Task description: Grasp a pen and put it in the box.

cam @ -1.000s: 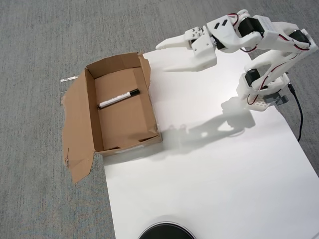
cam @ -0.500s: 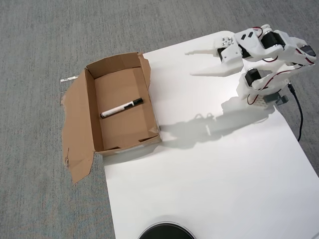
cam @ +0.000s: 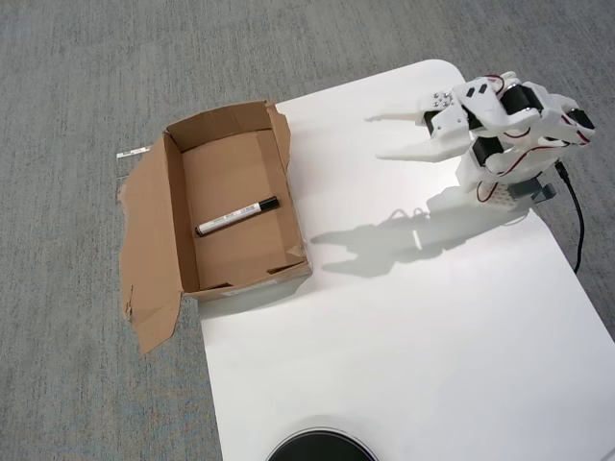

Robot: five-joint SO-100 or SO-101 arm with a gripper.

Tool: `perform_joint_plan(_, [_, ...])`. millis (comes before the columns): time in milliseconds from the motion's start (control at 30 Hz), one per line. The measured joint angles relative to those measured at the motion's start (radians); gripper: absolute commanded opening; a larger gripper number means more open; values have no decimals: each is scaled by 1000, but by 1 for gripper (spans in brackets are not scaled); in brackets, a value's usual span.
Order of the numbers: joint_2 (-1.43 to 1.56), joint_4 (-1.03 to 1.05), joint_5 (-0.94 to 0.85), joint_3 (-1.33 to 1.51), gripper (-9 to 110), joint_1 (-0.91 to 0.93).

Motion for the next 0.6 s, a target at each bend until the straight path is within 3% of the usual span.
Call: perform_joint_plan(600, [0,0,9,209,22,0])
